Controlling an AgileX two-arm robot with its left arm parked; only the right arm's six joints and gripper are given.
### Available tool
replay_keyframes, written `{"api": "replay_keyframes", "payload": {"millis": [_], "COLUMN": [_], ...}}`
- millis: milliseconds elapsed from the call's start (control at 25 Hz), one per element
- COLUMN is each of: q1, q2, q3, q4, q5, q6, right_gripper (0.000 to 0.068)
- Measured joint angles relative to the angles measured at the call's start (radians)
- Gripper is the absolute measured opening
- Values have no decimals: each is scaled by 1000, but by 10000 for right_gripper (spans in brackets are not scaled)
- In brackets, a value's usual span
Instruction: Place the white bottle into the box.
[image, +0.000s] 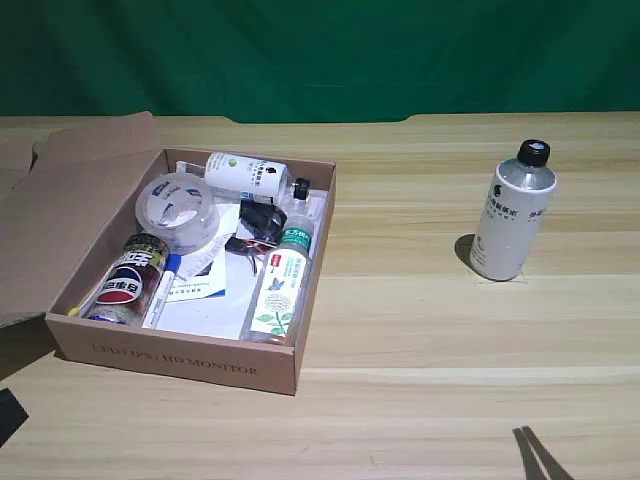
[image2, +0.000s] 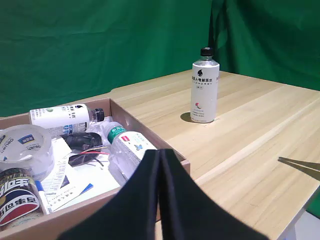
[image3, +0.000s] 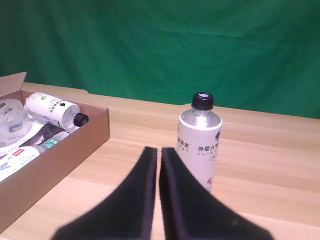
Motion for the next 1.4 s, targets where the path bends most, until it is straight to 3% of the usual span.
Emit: {"api": "replay_keyframes", "payload": {"millis": [600,720,800,880,1040,1120,1240,1400], "q1": [0,0,0,0,0,0,0,0], "q2": [0,15,45,102,262,346,485,635], "q3": [0,-11,-21,-31,-76,-116,-198,-303], "q4": [21,-8,-36,-55,-66,-71,-71,-71], "q5": [-4,-1,2,7,38,56,94,108], "q6": [0,1,4,22,92,102,105,114], "right_gripper": [4,37,95,200,524,629,678,679]}}
